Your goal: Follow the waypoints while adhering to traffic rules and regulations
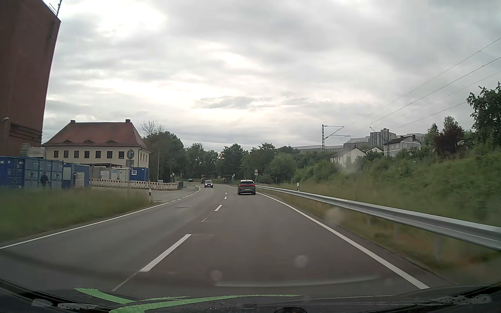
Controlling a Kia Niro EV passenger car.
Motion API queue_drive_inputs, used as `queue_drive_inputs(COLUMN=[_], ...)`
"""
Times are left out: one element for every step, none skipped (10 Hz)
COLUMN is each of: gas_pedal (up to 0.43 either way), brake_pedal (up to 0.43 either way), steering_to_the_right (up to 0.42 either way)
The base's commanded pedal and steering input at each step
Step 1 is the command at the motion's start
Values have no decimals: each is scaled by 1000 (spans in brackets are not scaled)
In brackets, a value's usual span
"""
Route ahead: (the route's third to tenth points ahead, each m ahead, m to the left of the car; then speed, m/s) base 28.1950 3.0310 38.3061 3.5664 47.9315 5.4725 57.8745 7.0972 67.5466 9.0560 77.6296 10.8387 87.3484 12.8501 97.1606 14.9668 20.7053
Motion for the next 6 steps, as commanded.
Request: queue_drive_inputs(gas_pedal=[0, 0, 0, 0, 0, 0], brake_pedal=[0, 0, 0, 0, 0, 0], steering_to_the_right=[-14, -14, -14, -14, -14, -14])
